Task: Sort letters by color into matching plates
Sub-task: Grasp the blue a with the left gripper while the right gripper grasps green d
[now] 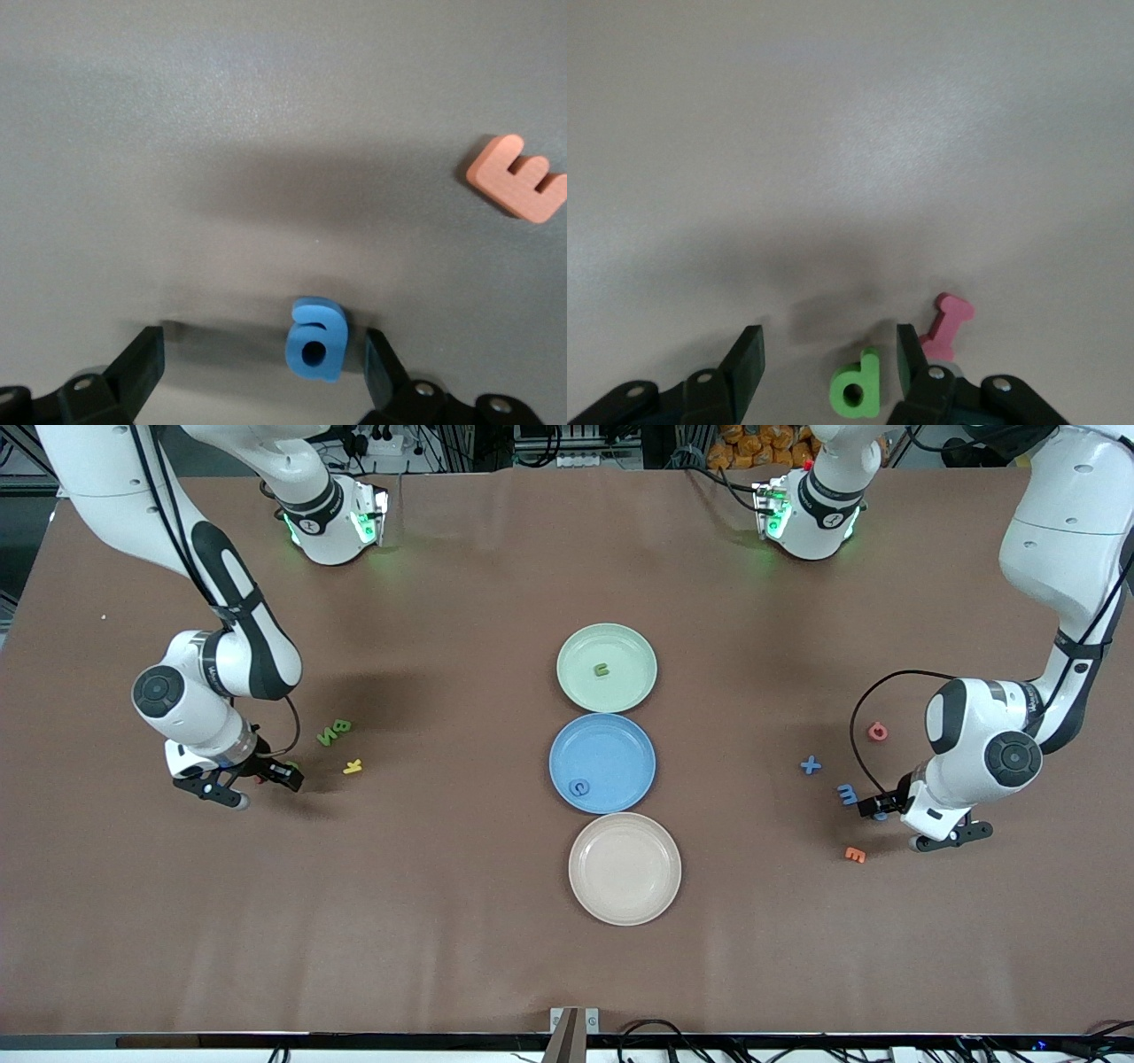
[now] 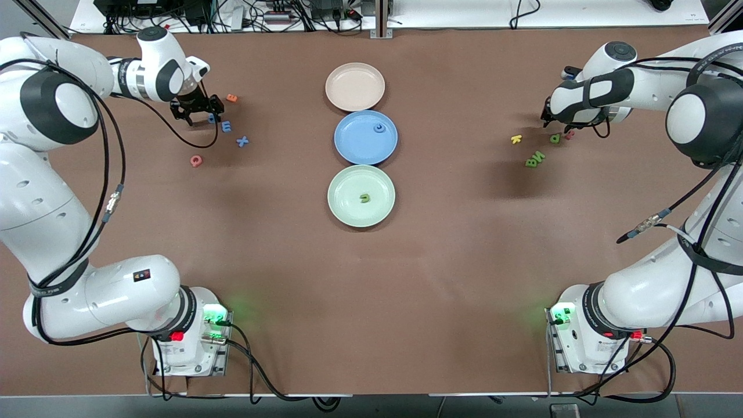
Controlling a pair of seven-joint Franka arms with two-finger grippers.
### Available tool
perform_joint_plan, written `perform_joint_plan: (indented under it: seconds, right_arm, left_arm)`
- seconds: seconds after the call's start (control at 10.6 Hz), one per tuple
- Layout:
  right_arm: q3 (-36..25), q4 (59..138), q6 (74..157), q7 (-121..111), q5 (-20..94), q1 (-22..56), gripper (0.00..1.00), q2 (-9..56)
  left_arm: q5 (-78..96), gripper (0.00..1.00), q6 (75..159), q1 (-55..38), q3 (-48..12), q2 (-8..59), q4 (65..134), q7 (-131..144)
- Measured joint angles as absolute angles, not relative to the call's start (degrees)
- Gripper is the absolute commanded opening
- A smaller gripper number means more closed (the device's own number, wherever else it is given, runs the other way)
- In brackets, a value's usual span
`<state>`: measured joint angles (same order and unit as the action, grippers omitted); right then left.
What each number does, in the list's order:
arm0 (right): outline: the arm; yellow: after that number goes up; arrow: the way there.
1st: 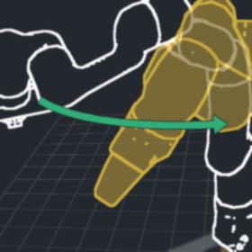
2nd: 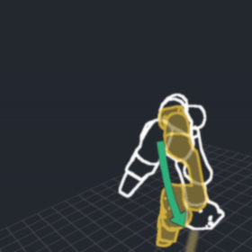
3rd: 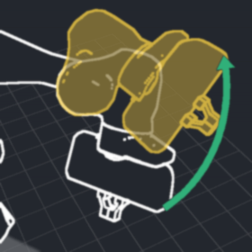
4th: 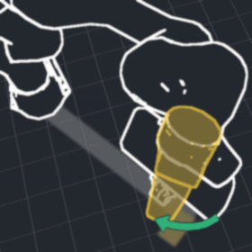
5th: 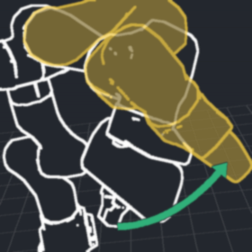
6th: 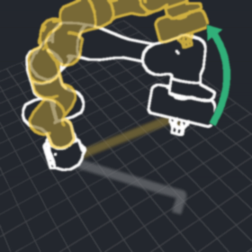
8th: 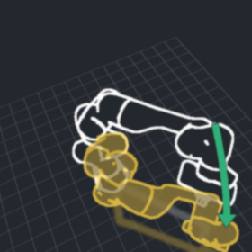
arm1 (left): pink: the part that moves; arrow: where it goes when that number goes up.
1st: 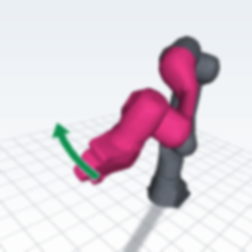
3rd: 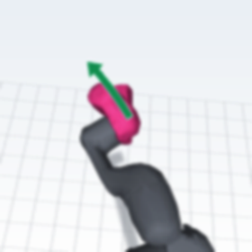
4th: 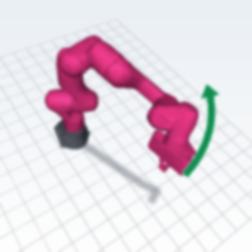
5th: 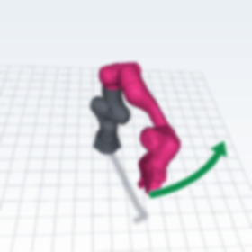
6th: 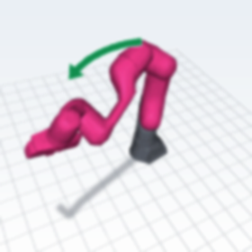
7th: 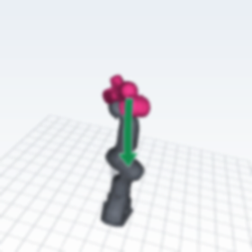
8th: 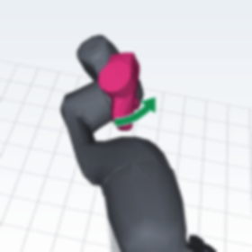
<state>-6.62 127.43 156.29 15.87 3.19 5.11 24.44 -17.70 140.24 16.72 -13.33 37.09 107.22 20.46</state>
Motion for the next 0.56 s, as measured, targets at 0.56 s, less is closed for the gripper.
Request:
perform_joint_plan:
  seconds: [0.56]
  right_arm:
    - [-6.57, 128.25, 156.35, 16.50, 3.21, 5.91, 0.61, 24.43]
  left_arm:
    - [-16.28, 1.00, 141.63, 16.93, -14.65, 37.13, 107.21, 21.32]
